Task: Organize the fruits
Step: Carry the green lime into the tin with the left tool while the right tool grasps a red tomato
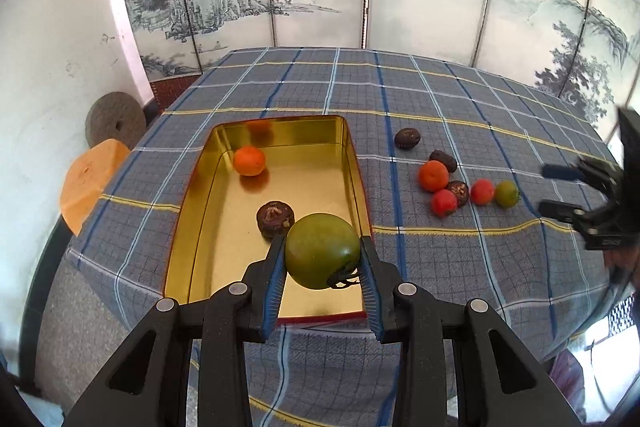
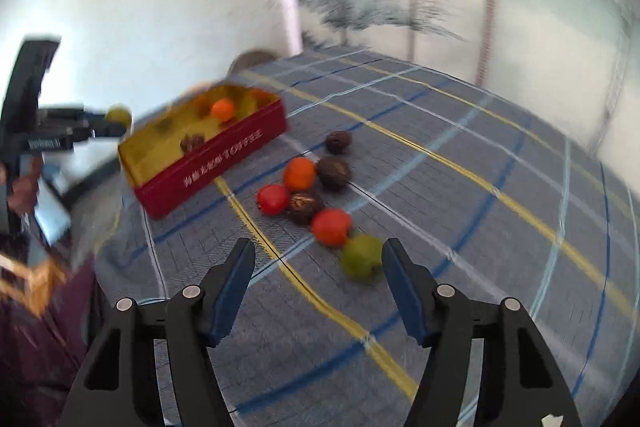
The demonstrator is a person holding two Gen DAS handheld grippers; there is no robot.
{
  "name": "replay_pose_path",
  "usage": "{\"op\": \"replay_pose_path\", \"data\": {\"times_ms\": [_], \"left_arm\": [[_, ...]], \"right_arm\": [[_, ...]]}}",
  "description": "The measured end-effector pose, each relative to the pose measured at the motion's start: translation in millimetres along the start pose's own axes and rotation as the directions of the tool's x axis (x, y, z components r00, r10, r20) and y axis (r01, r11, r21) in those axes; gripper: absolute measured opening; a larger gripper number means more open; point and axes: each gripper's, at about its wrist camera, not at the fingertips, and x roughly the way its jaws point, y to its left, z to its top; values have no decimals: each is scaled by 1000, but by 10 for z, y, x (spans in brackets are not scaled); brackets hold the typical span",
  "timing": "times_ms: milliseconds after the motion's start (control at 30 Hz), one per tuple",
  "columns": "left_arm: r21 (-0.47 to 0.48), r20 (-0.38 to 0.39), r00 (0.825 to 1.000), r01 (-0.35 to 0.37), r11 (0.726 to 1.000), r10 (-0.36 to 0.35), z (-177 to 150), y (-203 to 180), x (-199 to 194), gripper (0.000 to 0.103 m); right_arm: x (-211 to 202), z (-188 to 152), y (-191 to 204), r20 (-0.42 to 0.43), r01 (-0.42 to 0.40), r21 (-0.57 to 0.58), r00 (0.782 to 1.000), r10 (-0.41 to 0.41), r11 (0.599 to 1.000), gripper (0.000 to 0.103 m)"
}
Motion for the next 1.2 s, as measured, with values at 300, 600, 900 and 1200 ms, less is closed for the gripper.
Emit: {"op": "replay_pose_path", "data": {"times_ms": [300, 600, 900, 1200], "left_arm": [[-19, -14, 1000, 15, 1000, -15, 20, 75, 56, 36], [-132, -58, 998, -16, 991, 8, -22, 502, 226, 36], [-99, -102, 993, -68, 993, 58, -8, 711, 555, 36], [-52, -124, 987, -109, 993, 102, 159, 777, 861, 36]], "right_arm": [[789, 288, -50, -265, -63, -202, 964, 7, 977, 58], [950, 254, -18, -319, -39, -206, 947, -29, 978, 31], [58, 178, 290, -79, -62, -85, 995, 55, 994, 31], [-261, 142, 698, 30, -126, -43, 991, 127, 991, 31]]}}
